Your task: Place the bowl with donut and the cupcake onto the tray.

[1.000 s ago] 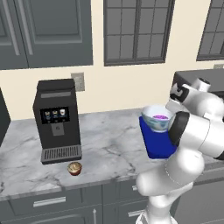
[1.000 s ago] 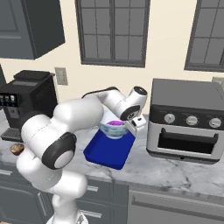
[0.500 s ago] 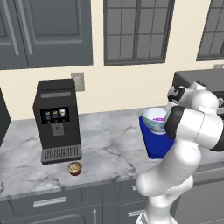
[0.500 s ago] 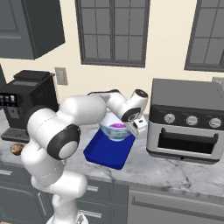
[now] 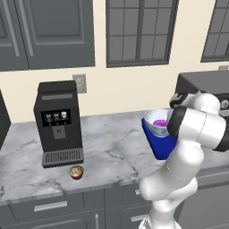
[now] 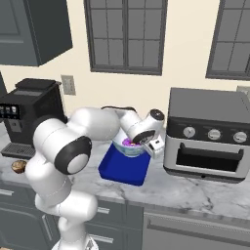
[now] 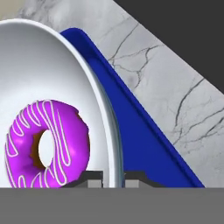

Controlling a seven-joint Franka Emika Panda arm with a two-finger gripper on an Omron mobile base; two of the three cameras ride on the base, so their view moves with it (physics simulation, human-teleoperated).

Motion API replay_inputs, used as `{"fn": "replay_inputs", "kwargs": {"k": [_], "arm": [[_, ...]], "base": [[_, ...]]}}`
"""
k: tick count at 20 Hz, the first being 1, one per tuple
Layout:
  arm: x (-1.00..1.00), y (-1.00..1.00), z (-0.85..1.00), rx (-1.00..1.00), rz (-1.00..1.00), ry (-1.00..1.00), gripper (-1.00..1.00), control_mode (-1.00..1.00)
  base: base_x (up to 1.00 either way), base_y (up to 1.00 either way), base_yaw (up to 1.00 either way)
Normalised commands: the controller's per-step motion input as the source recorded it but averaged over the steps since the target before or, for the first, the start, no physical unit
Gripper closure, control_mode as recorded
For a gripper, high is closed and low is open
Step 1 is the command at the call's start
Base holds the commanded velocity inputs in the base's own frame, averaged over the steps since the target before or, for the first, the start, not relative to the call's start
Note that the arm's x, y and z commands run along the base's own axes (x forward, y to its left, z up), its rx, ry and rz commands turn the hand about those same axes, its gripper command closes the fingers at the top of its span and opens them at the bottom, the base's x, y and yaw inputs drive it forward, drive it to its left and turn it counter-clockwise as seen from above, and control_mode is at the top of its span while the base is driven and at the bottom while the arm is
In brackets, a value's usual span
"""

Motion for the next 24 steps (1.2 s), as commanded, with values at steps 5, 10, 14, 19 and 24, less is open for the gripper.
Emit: {"fn": "replay_inputs", "kwargs": {"k": [5,10,14,19,24], "arm": [[0.02,0.00,-0.01,0.00,0.00,0.00,-1.00,-1.00],[-0.01,0.00,0.32,0.00,0.00,0.05,-1.00,-1.00],[-0.20,0.10,0.80,0.00,0.00,0.08,-1.00,-1.00],[-0.42,0.38,0.54,-0.02,0.00,0.05,-1.00,-1.00],[-0.51,0.56,0.19,-0.11,0.03,0.04,-1.00,-1.00]], "base": [[0.00,0.00,0.00],[0.00,0.00,0.00],[0.00,0.00,0.00],[0.00,0.00,0.00],[0.00,0.00,0.00]]}}
